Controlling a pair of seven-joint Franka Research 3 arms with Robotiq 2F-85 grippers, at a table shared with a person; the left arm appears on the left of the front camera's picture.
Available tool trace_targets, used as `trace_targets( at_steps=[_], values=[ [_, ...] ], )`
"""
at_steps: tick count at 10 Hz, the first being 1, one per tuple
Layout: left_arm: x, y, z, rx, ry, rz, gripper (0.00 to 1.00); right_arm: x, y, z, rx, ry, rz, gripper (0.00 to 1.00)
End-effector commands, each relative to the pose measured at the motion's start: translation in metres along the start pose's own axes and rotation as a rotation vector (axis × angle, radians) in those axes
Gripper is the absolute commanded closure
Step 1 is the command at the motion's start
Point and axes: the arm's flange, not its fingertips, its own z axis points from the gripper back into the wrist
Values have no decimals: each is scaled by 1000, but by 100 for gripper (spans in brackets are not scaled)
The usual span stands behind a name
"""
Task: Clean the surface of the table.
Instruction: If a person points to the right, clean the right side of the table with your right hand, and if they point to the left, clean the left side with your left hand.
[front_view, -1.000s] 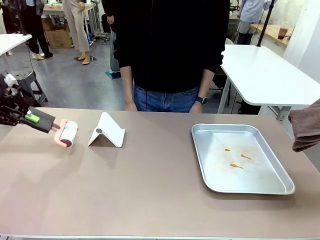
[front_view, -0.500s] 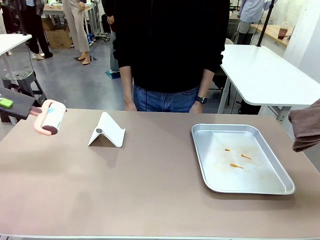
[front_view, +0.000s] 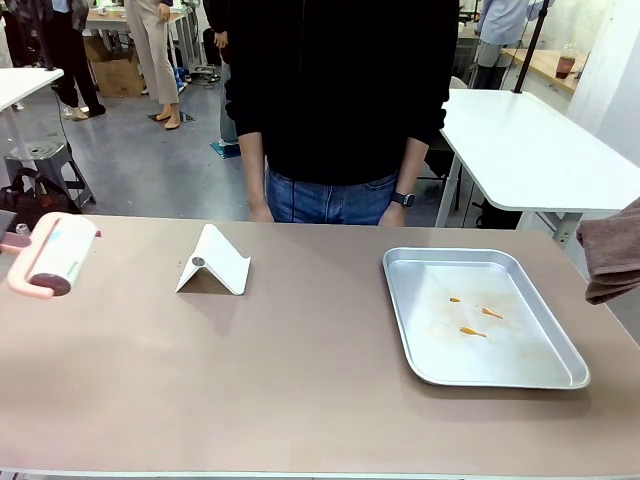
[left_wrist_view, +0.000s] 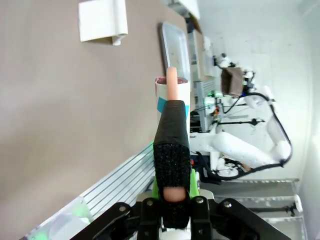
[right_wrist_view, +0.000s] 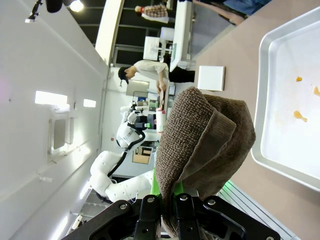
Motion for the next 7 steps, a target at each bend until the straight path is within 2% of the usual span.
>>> trace_targets(
  at_steps=[1, 3, 4, 7],
  values=[
    [11, 21, 38, -93, 28, -44, 79, -1, 2, 1, 10, 4, 5, 97],
    [15, 43, 67, -216, 65, -62, 79, -1, 2, 1, 10, 4, 5, 97],
    [0, 19, 31, -76, 5, -23, 79, -1, 2, 1, 10, 4, 5, 97],
    [0, 19, 31, -76, 5, -23, 79, -1, 2, 1, 10, 4, 5, 97]
  ],
)
